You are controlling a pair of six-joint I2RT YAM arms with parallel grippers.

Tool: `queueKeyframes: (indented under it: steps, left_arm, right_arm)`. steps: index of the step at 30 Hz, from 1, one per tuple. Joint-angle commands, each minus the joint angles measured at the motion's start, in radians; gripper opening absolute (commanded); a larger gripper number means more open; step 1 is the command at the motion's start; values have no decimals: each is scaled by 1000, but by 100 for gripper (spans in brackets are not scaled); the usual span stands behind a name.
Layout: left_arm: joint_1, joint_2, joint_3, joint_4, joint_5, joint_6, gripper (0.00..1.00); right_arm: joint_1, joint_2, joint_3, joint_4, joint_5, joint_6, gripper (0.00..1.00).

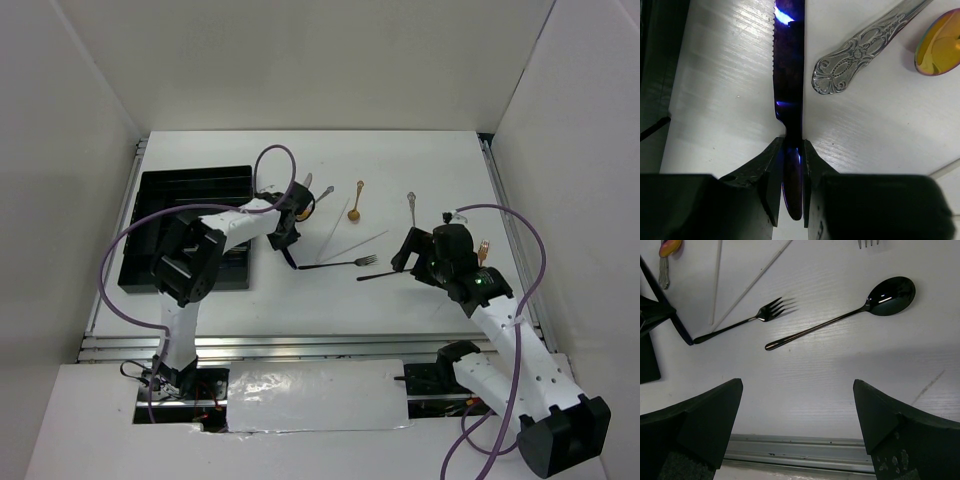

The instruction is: Sort the eating utensils into containers

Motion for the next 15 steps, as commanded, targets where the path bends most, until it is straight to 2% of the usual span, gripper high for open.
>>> queueKeyframes:
  steps: [1,2,10,15]
  left_arm:
    - [6,-32,-30,-69,4,-23,16]
    - [6,-38,-29,-71,1,-23,12]
    - [2,-128,-24,-94,-22,-20,1]
    - [-1,-199,-21,-92,-28,-11,0]
  right_arm:
    - [8,2,30,40,5,-6,100]
    - [8,5,32,40,5,-6,100]
    - [10,13,35,41,4,-6,100]
    - [11,7,41,35,8,-15,100]
